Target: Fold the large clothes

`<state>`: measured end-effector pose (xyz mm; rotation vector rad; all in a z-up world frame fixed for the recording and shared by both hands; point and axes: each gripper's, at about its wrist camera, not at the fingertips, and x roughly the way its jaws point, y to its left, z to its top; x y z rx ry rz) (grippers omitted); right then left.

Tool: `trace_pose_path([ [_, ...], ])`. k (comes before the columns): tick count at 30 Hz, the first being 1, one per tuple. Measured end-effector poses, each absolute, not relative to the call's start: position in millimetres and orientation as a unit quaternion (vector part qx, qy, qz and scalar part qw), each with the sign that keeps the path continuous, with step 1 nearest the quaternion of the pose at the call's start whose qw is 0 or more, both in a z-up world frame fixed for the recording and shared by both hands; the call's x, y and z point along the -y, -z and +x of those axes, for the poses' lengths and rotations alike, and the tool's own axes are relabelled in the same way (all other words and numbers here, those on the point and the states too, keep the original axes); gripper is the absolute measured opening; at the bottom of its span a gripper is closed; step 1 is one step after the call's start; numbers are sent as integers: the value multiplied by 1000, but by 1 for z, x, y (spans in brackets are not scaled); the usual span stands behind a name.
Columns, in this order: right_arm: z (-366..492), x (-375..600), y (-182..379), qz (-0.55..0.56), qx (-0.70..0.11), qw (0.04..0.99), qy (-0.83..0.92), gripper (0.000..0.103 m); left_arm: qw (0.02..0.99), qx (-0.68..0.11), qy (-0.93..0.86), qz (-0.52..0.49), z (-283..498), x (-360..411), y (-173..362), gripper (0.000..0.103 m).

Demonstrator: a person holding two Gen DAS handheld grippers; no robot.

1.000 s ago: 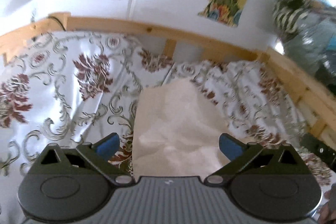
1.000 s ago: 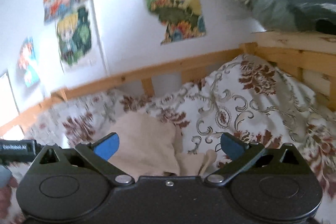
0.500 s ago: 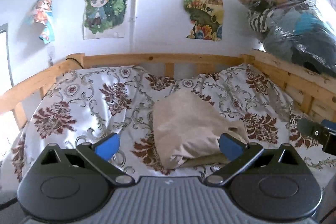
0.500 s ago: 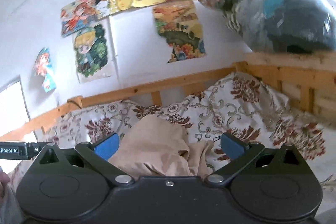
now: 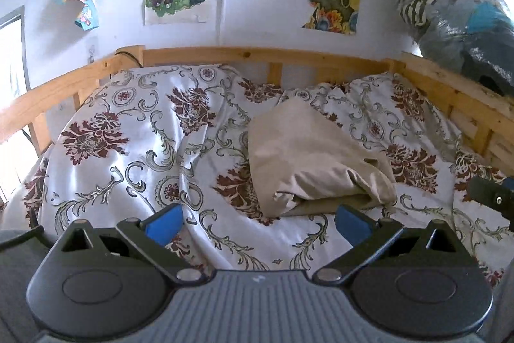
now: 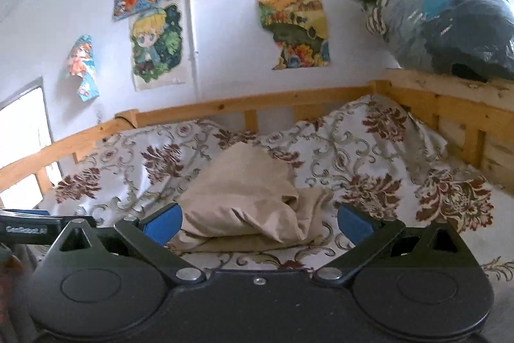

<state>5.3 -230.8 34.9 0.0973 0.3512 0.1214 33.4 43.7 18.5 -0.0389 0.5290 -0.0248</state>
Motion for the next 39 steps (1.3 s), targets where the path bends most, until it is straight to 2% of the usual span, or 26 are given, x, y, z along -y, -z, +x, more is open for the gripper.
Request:
trace_pose_path([
  [39, 14, 239, -28, 79, -201, 976, -43, 102, 963, -268, 13, -9, 35, -42, -17, 102],
])
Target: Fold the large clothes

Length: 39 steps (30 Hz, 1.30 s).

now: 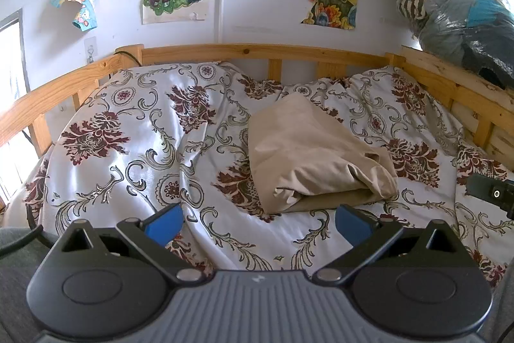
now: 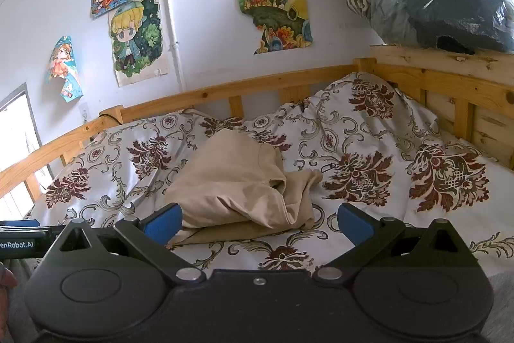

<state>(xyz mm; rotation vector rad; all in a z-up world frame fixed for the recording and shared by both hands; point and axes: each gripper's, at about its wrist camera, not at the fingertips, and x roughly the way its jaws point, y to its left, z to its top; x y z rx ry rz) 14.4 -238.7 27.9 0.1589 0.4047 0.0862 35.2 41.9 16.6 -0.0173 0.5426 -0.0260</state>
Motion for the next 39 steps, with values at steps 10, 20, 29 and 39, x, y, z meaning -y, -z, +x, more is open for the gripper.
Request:
trace_pose_path([
  [10, 15, 239, -27, 88, -202, 974, -54, 102, 963, -268, 12, -9, 35, -42, -17, 102],
  [20, 14, 240, -27, 91, -203, 974, -47, 102, 963, -268, 12, -9, 34, -42, -17, 102],
  [29, 14, 240, -27, 92, -203, 974, -47, 102, 963, -269, 10, -8, 34, -41, -17, 102],
  [39, 15, 240, -28, 93, -207, 973, -45, 102, 961, -276, 13, -10, 35, -40, -18, 102],
])
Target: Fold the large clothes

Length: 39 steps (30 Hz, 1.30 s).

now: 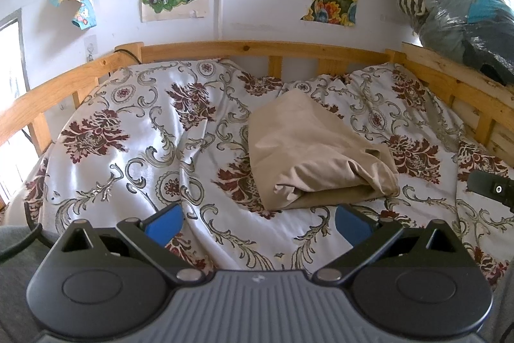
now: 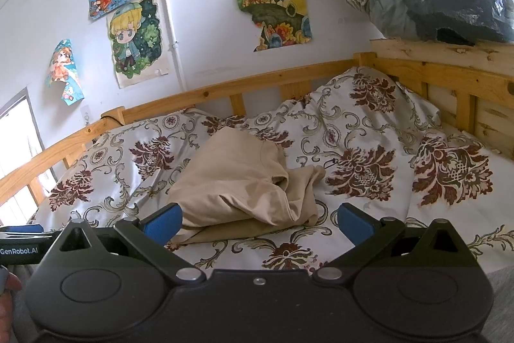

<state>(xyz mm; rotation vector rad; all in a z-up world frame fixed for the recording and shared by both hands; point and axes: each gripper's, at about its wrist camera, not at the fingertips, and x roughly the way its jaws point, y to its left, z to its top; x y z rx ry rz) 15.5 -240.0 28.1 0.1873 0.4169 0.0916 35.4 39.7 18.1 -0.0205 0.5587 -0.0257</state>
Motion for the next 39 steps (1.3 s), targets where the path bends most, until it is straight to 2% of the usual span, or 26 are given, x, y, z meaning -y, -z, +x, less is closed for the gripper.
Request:
trace_pose_path([
  [39, 19, 239, -26, 93, -215, 971, -42, 102, 958, -285, 12, -10, 39, -41, -16, 102],
])
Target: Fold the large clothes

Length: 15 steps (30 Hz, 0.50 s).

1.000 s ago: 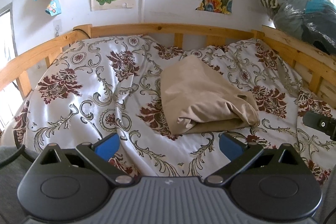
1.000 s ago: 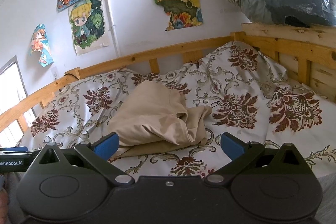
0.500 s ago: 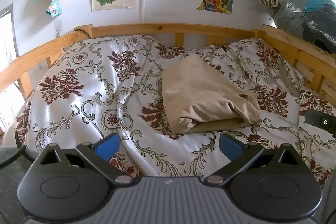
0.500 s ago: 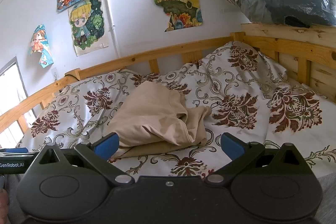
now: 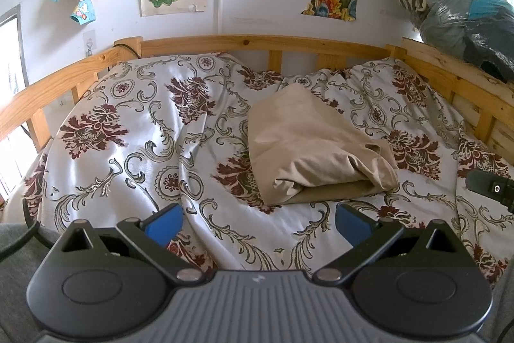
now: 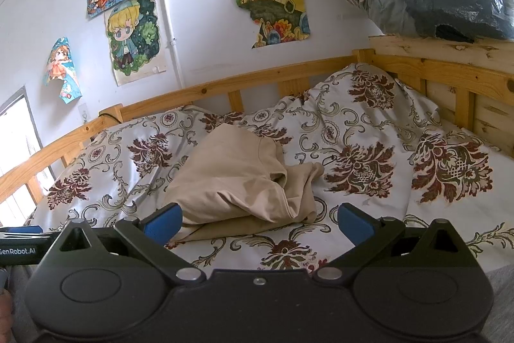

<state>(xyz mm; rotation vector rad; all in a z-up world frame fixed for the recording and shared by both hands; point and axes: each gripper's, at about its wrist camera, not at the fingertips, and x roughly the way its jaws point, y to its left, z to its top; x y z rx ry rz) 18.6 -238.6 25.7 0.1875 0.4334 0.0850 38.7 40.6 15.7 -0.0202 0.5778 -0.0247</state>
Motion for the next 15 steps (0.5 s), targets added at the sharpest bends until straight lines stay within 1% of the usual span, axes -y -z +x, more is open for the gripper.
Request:
trace_pose_path([
  [15, 19, 239, -26, 93, -218, 971, -40, 102, 957, -290, 10, -11, 38, -40, -16, 102],
])
